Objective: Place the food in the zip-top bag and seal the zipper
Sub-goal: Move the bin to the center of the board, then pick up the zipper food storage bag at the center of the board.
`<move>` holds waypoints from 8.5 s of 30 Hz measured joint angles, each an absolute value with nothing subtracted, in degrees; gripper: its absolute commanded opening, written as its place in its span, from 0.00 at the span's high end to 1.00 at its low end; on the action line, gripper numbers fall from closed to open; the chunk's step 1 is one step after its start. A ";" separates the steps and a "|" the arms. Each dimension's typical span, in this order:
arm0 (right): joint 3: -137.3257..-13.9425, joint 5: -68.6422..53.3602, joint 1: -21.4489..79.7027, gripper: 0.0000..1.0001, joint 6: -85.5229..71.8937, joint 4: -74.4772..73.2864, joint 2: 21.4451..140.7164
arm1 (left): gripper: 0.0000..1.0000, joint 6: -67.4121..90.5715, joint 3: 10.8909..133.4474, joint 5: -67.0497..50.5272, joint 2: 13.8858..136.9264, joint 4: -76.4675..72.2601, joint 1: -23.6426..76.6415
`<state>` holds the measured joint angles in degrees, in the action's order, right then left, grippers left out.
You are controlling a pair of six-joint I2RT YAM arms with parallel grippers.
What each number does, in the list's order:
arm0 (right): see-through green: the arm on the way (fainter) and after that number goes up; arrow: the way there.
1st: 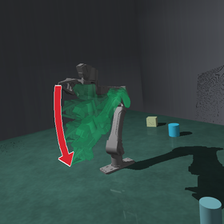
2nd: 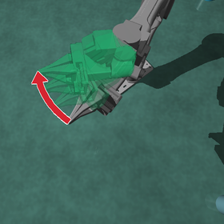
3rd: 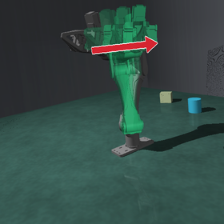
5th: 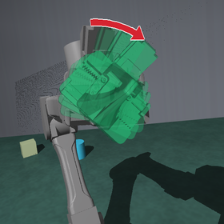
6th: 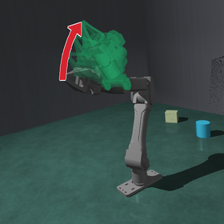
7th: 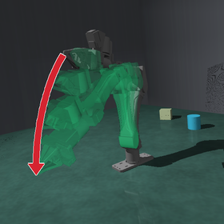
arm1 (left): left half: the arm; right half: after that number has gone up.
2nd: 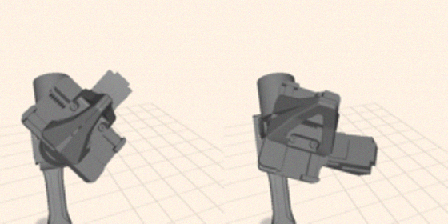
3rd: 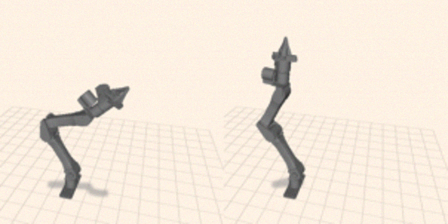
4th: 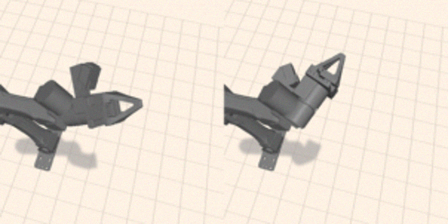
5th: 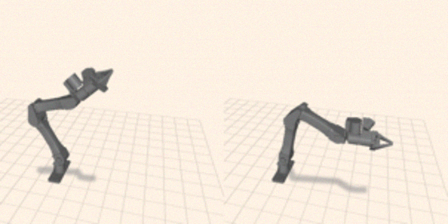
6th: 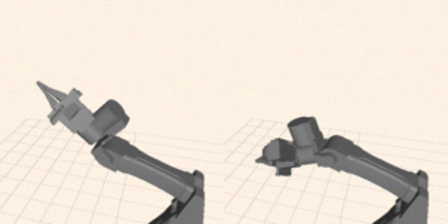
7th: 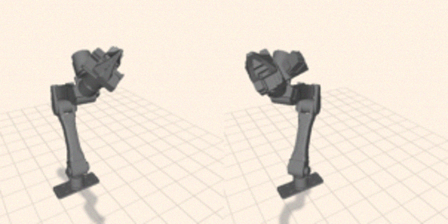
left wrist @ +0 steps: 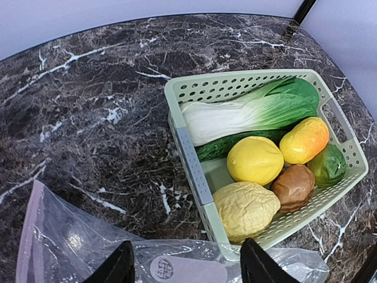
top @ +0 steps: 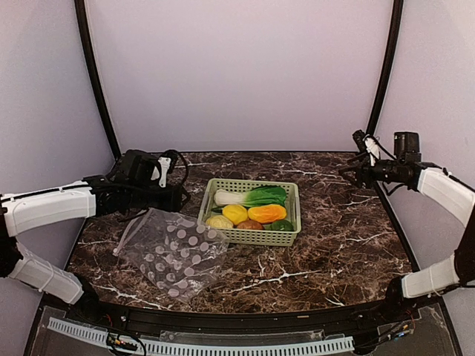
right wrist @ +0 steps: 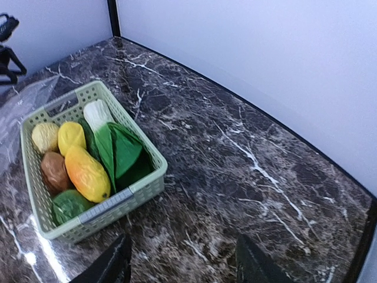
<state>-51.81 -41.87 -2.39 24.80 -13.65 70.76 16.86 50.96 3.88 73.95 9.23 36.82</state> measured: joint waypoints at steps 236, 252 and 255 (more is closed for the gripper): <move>-60.31 -42.41 44.69 0.46 35.99 -46.76 83.61 | 0.89 1.10 53.01 -46.87 102.32 31.51 24.88; -59.88 -39.79 43.97 0.48 35.68 -46.65 82.61 | 0.99 1.91 64.20 -35.88 96.49 37.93 26.57; -60.58 -39.35 41.50 0.48 35.03 -46.92 80.77 | 0.99 2.17 74.11 -25.45 93.93 44.29 26.59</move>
